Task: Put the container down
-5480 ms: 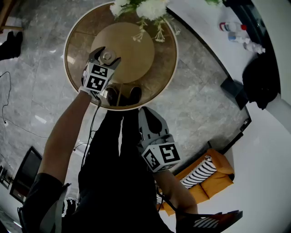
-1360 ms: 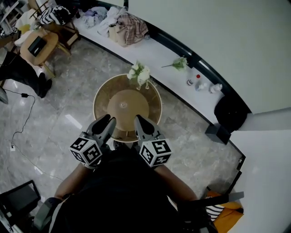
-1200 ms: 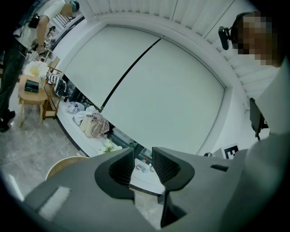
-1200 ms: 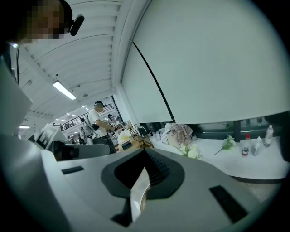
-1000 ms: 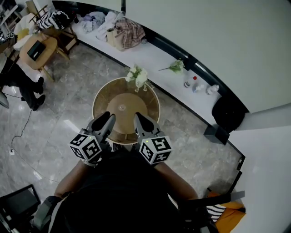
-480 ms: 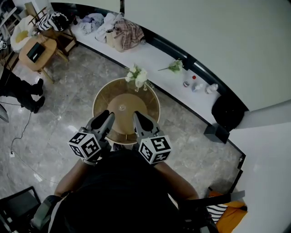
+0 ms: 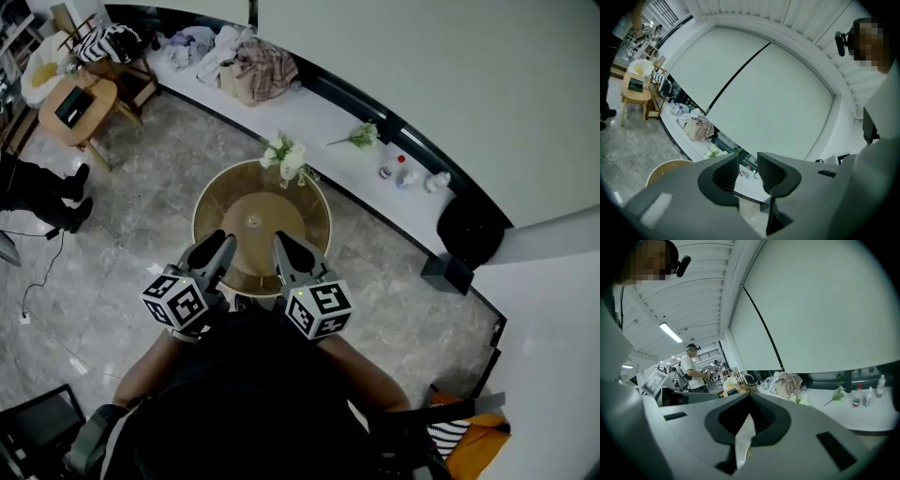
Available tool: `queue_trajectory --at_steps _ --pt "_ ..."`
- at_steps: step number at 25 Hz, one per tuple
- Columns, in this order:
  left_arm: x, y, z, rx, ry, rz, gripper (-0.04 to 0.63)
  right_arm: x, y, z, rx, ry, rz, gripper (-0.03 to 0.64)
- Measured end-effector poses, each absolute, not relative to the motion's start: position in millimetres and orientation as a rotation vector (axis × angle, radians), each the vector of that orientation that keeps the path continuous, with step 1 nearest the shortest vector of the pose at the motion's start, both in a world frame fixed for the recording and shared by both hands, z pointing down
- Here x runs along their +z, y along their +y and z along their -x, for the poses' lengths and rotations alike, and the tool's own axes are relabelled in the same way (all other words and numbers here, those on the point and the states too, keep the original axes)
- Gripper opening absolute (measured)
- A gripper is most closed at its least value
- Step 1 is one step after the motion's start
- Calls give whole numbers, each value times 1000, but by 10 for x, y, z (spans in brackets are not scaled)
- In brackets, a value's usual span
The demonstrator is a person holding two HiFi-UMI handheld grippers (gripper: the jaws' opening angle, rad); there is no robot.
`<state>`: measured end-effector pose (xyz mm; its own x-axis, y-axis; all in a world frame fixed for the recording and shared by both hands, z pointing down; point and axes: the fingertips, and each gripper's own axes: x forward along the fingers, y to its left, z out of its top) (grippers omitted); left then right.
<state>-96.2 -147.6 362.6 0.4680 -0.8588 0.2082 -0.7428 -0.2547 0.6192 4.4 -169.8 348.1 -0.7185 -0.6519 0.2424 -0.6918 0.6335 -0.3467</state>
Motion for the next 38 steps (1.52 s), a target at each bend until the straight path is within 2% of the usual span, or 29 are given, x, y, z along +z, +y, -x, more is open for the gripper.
queue_trajectory --at_steps 38 --pt "3782 -1457 983 -224 -1297 -2005 124 3573 -1662 -7 683 -2748 -1116 8"
